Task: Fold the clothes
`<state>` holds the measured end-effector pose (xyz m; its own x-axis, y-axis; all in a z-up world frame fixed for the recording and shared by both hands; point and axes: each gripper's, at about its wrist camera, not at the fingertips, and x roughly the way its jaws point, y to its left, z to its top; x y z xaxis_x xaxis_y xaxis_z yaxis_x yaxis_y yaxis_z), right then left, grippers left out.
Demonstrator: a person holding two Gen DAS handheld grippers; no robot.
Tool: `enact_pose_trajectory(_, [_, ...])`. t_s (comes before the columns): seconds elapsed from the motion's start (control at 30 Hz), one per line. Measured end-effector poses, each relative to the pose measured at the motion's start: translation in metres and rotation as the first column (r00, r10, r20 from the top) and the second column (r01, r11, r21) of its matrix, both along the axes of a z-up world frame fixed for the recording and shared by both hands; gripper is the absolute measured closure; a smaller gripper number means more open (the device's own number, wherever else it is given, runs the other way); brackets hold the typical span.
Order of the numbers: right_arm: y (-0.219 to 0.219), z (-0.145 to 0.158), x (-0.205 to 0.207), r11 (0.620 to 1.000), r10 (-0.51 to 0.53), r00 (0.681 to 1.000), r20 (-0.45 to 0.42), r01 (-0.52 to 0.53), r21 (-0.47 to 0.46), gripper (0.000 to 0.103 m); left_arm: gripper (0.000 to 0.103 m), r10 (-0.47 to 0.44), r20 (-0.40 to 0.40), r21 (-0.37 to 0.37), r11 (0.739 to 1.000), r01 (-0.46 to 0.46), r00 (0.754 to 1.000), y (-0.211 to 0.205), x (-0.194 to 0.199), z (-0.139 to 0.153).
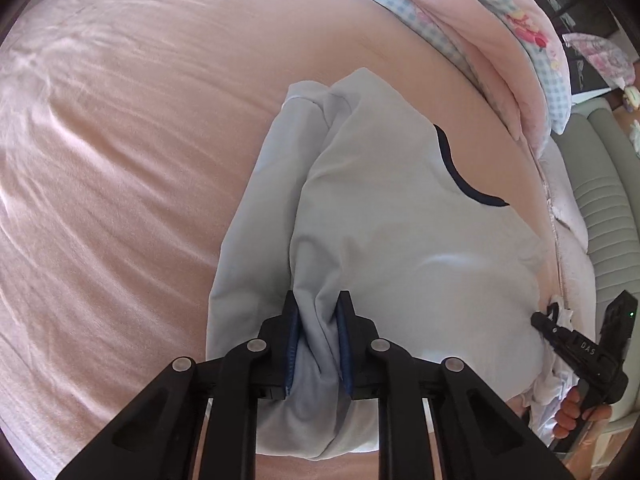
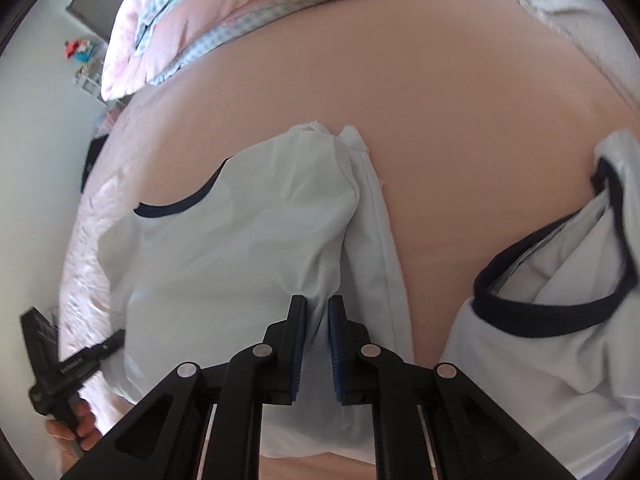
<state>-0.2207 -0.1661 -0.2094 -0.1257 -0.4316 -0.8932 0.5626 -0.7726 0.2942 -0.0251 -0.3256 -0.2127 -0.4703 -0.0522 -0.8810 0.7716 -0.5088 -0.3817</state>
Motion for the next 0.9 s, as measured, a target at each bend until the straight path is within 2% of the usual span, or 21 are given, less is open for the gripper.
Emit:
enact_pose_trajectory(0.07, [0.000, 0.005, 0.002, 0.995, 0.007, 0.995, -0.097, 0.003, 0.095, 0.099, 0.088, 0.001, 0.002, 0.009, 1.000, -0.001, 1.000, -0.001, 0.003, -0.001])
enact_pose_trajectory(0.1, [0.004, 0.002, -0.001, 0.993, -0.003, 0.996, -0.084, 0.013, 0.117, 0.099, 0.088, 0.004, 0.000, 0.019, 1.000, -0.004, 1.000, -0.002, 0.006, -0.002])
enact_pose_trajectory(0.13, [0.009, -0.005, -0.005, 0.995, -0.013, 0.999, -0.032, 0.016, 0.101, 0.099, 0.088, 0.006, -0.001, 0.030, 1.000, -0.006, 1.000, -0.003, 0.008, -0.003])
enact_pose_trajectory(0.23, [0.032, -0.018, -0.011, 0.998, -0.060, 0.993, 0.097, 0.063, -0.028, 0.099, 0.088, 0.018, -0.021, 0.062, 0.998, -0.017, 1.000, -0.007, 0.014, -0.003])
enact_pose_trajectory(0.37, [0.049, -0.022, -0.010, 0.993, -0.086, 0.984, 0.156, 0.098, -0.069, 0.099, 0.087, 0.055, -0.025, 0.117, 0.992, -0.052, 0.998, -0.013, 0.016, -0.001])
enact_pose_trajectory(0.43, [0.054, -0.015, -0.006, 0.990, -0.079, 0.986, 0.146, 0.094, -0.102, 0.098, 0.086, 0.063, -0.032, 0.133, 0.989, -0.058, 0.998, -0.015, 0.016, 0.001])
enact_pose_trajectory(0.5, [0.053, -0.007, -0.002, 0.990, -0.050, 0.989, 0.137, 0.068, -0.125, 0.098, 0.074, 0.083, -0.031, 0.146, 0.986, -0.077, 0.996, -0.014, 0.018, 0.006])
enact_pose_trajectory(0.57, [0.051, 0.001, 0.004, 0.991, -0.027, 0.993, 0.111, 0.041, -0.125, 0.097, 0.041, 0.105, -0.048, 0.154, 0.983, -0.096, 0.993, -0.013, 0.021, 0.012])
enact_pose_trajectory(0.63, [0.048, 0.010, 0.012, 0.993, -0.010, 0.997, 0.071, 0.018, -0.114, 0.085, 0.032, 0.110, -0.125, 0.127, 0.987, -0.094, 0.986, -0.007, 0.025, 0.025])
enact_pose_trajectory(0.7, [0.047, 0.018, 0.022, 0.996, -0.012, 1.000, 0.017, 0.014, -0.090, 0.022, 0.026, 0.082, -0.152, 0.064, 0.995, -0.072, 0.985, 0.000, 0.026, 0.039])
enact_pose_trajectory(0.73, [0.046, 0.023, 0.027, 0.996, -0.012, 1.000, -0.010, 0.011, -0.089, 0.017, 0.025, 0.069, -0.158, 0.021, 0.998, -0.067, 0.985, 0.005, 0.026, 0.046])
enact_pose_trajectory(0.8, [0.046, 0.031, 0.037, 0.992, -0.014, 0.999, -0.033, 0.010, -0.123, 0.017, 0.023, 0.050, -0.173, -0.046, 0.997, -0.058, 0.984, 0.017, 0.027, 0.058])
enact_pose_trajectory(0.9, [0.045, 0.035, 0.047, 0.982, -0.020, 1.000, 0.018, 0.023, -0.186, 0.017, 0.021, 0.022, -0.190, -0.096, 0.995, -0.040, 0.981, 0.035, 0.027, 0.065])
